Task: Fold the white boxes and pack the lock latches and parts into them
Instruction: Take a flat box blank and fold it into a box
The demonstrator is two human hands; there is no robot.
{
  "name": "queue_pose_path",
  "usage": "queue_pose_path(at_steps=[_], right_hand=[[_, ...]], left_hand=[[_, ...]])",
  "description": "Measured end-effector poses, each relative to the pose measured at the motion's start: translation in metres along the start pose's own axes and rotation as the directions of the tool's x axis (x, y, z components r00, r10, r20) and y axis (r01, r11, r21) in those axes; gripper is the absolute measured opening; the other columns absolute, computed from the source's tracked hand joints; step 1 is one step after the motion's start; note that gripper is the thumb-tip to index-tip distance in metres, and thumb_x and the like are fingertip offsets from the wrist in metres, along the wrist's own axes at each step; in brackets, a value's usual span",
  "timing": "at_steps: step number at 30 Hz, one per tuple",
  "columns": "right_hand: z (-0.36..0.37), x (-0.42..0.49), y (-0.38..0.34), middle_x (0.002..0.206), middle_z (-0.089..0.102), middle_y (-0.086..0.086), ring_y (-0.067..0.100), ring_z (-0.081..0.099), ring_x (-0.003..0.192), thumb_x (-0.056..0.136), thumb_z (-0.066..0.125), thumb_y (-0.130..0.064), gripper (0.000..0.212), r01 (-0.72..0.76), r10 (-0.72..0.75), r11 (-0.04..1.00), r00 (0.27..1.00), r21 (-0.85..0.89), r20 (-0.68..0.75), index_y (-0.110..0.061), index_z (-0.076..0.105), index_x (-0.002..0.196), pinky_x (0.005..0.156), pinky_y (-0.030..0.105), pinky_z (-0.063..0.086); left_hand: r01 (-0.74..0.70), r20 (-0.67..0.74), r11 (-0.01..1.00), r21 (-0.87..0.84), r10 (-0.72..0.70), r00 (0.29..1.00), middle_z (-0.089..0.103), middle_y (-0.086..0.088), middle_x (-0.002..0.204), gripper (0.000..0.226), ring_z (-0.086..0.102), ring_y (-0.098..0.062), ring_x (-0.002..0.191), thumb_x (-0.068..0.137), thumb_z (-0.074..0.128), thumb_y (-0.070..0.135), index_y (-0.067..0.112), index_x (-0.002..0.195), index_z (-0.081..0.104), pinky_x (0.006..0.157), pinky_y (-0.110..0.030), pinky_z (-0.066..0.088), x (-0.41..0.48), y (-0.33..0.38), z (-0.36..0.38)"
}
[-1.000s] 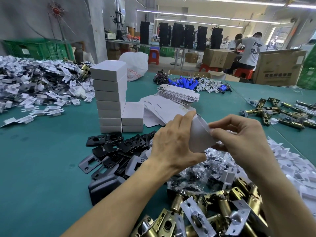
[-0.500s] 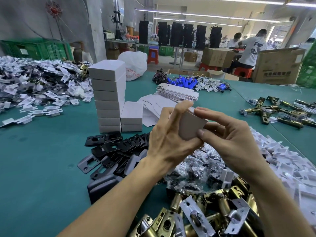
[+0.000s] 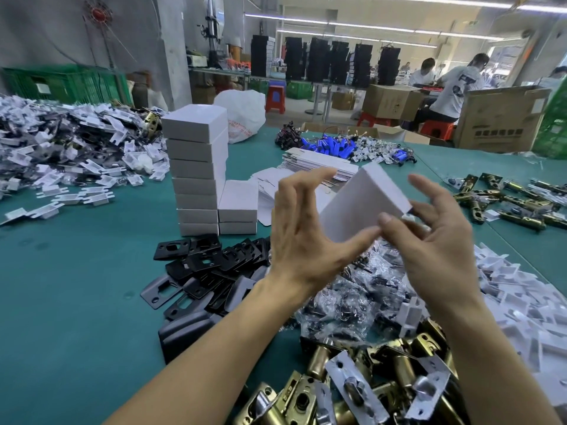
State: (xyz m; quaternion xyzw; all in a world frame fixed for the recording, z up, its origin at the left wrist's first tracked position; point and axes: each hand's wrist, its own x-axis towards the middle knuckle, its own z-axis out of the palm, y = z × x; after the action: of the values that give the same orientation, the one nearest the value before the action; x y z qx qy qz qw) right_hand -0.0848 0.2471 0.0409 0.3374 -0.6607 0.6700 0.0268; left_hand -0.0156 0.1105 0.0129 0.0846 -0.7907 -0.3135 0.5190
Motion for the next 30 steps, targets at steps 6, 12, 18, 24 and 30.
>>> queue_pose_path(at_steps=[6, 12, 18, 24, 30], right_hand=[[0.004, -0.003, -0.004, 0.117, 0.062, -0.002, 0.009, 0.062, 0.114, 0.081, 0.069, 0.010, 0.047, 0.192, -0.192, 0.981, 0.981, 0.007, 0.030, -0.020, 0.059, 0.115, 0.091, 0.027, 0.056], [0.020, -0.011, -0.001, 0.111, 0.060, 0.000, 0.010, 0.059, 0.105, 0.072, 0.069, 0.017, 0.054, 0.303, -0.219, 0.937, 0.898, -0.176, 0.381, -0.027, 0.059, 0.101, 0.083, 0.027, 0.058], [0.020, -0.013, 0.004, 0.126, 0.053, -0.021, 0.002, 0.051, 0.110, 0.081, 0.070, -0.031, 0.039, 0.376, -0.110, 0.807, 0.853, -0.456, 0.510, -0.042, 0.047, 0.110, 0.089, 0.019, 0.042], [0.016, -0.010, 0.000, 0.116, 0.063, -0.007, 0.010, 0.062, 0.099, 0.081, 0.075, -0.006, 0.032, 0.547, -0.370, 0.702, 0.827, -0.455, 0.424, -0.017, 0.067, 0.110, 0.080, 0.035, 0.056], [0.014, -0.010, 0.006, 0.112, 0.064, -0.002, 0.004, 0.057, 0.091, 0.083, 0.073, -0.010, 0.030, 0.583, -0.434, 0.662, 0.811, -0.472, 0.393, -0.014, 0.069, 0.113, 0.081, 0.020, 0.049]], left_hand=[[0.809, 0.546, 0.371, -0.455, -0.602, 0.583, 0.069, -0.008, 0.094, 0.064, 0.068, -0.012, 0.067, 0.085, 0.048, 0.077, 0.018, 0.107, 0.057, 0.058, -0.029, 0.056, 0.015, 0.003, -0.007], [0.842, 0.848, -0.226, -0.490, -0.348, 0.400, 0.068, -0.015, 0.094, 0.074, 0.067, -0.029, 0.078, 0.079, 0.056, 0.072, 0.008, 0.115, 0.063, 0.083, -0.043, 0.058, 0.020, -0.006, -0.020], [0.800, 0.800, -0.234, -0.553, -0.417, 0.431, 0.060, -0.013, 0.107, 0.047, 0.058, -0.027, 0.097, 0.075, 0.063, 0.033, 0.006, 0.114, 0.061, 0.088, -0.052, 0.057, 0.023, -0.009, -0.023], [0.870, 0.880, -0.232, -0.435, -0.315, 0.356, 0.070, -0.015, 0.077, 0.047, 0.069, -0.029, 0.061, 0.077, 0.058, 0.041, 0.005, 0.107, 0.060, 0.058, -0.038, 0.059, 0.024, -0.004, -0.026], [0.904, 0.908, -0.262, -0.339, -0.343, 0.241, 0.068, -0.017, 0.077, 0.046, 0.068, -0.029, 0.062, 0.084, 0.055, 0.045, 0.002, 0.100, 0.063, 0.062, -0.041, 0.061, 0.027, -0.004, -0.030]])
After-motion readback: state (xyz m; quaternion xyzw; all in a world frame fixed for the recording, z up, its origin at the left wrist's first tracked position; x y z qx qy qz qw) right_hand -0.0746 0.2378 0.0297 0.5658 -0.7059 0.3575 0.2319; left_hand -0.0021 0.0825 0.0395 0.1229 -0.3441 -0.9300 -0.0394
